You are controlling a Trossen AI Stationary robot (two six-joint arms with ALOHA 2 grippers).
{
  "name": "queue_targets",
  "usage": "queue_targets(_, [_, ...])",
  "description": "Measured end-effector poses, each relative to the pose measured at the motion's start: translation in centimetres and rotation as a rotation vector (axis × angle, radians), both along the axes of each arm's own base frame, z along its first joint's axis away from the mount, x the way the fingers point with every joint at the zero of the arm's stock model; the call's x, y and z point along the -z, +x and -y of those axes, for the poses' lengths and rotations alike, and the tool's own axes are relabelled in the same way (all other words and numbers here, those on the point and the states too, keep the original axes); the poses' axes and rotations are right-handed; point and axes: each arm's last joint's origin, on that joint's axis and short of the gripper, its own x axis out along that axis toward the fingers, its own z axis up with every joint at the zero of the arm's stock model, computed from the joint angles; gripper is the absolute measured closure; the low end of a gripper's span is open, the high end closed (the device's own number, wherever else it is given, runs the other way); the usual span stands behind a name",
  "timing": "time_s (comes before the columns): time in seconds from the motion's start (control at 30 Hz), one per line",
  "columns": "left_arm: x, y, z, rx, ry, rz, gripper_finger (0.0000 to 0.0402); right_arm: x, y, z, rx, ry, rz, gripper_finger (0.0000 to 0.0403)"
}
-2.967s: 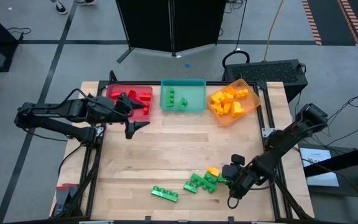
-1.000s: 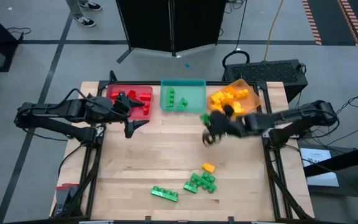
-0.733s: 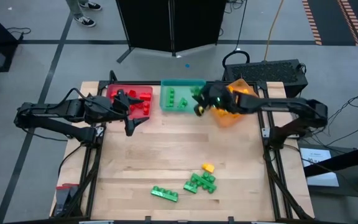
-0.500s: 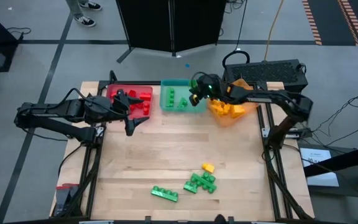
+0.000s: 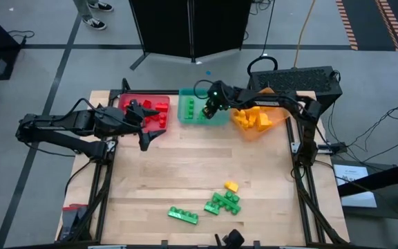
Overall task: Sort blocks
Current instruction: Put the green game piece into the blue bin
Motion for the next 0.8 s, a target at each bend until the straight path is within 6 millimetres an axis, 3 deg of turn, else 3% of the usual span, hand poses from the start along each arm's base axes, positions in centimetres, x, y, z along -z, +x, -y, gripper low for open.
queue_targets(0.1, [0.1,0.0,0.0,0.000,0.000,-0.006,0.0029,-1.0,0.0,0.0,-0.005,-0.003,-0.007,0.0118])
queue_targets(0.17, [0.1,0.0,0.0,-0.004,-0.013,-0.008,0.0029,-2.2,-0.2,-0.1,-0.024,-0.010,-0.014,0.0107])
queue_targets(0.27, [0.6,0.7,0.2,0.040,-0.077,-0.028,0.0029,-5.5,-0.7,-1.1,-0.130,-0.044,0.001,0.0111])
queue_targets(0.37, [2.0,2.0,1.1,0.130,-0.161,-0.126,0.0029,-9.8,-1.9,-3.2,-0.237,-0.111,0.045,0.0126])
queue_targets(0.6, [6.4,7.0,6.1,0.478,-0.189,-0.325,0.0029,-19.4,-8.6,-10.1,-0.375,-0.219,0.209,0.0145])
queue_targets(0.7, [8.3,8.3,9.0,0.632,-0.161,-0.378,0.0029,-21.8,-11.8,-12.8,-0.400,-0.206,0.267,0.0145])
queue_targets(0.8, [10.2,9.1,11.4,0.722,-0.105,-0.431,0.0029,-22.9,-14.6,-14.6,-0.381,-0.164,0.290,0.0145])
